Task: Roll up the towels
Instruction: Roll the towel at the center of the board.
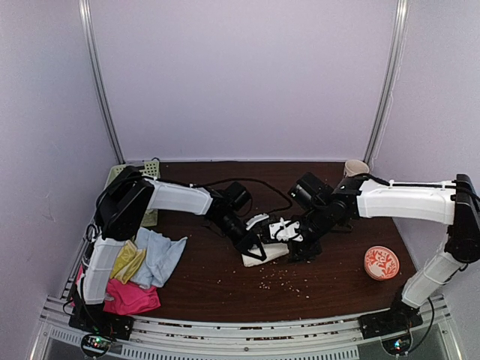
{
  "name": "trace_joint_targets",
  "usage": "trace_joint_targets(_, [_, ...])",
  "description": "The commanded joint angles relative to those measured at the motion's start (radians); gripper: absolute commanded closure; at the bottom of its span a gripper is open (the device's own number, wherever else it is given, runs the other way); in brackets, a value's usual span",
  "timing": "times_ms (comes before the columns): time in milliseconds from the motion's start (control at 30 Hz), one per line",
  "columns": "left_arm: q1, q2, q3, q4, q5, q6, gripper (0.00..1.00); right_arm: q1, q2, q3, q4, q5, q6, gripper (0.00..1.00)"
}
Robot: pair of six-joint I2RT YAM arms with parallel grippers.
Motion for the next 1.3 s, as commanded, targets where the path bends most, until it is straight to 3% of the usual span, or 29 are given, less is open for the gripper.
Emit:
trace_joint_targets(0, [-0.010,0.081,-0.026,-0.132,-0.083,-0.005,0.77,0.022,0.038,-0.024,0.236,0.165,-0.052,0.37])
trace_joint_targets(167, [-0.005,0.083,-0.025,-0.132,-0.092,0.000,0.75,0.026,0.123,-0.043,0.324,0.183,-0.079,0.36])
trace_joint_targets(300, [-0.005,0.083,-0.018,-0.140,-0.110,0.008,0.71,0.026,0.196,-0.048,0.352,0.156,-0.116,0.42])
trace_joint_targets(400, [-0.002,0.074,-0.019,-0.150,-0.123,0.017,0.70,0.026,0.252,-0.030,0.311,0.138,-0.130,0.58])
trace_joint_targets(467, [0.000,0.059,-0.025,-0.146,-0.131,0.010,0.62,0.026,0.264,-0.021,0.289,0.123,-0.123,0.73])
trace_joint_targets(633, [0.023,-0.039,-0.069,-0.070,-0.132,-0.031,0.54,0.025,0.275,0.003,0.185,0.043,-0.137,0.88])
trace_joint_targets(833, [0.082,-0.176,-0.148,-0.054,-0.220,-0.028,0.45,0.024,0.332,0.056,0.040,-0.026,-0.115,0.92])
trace_joint_targets(900, [0.099,-0.214,-0.177,-0.054,-0.263,-0.027,0.38,0.018,0.364,0.093,-0.023,-0.077,-0.103,0.92])
trace_joint_targets(1033, [0.113,-0.321,-0.245,-0.015,-0.404,-0.045,0.40,-0.008,0.442,0.187,-0.128,-0.157,-0.077,0.92])
trace_joint_targets(1267, [0.101,-0.603,-0.388,0.200,-0.643,-0.073,0.40,-0.085,0.618,0.371,-0.284,-0.249,-0.040,0.92])
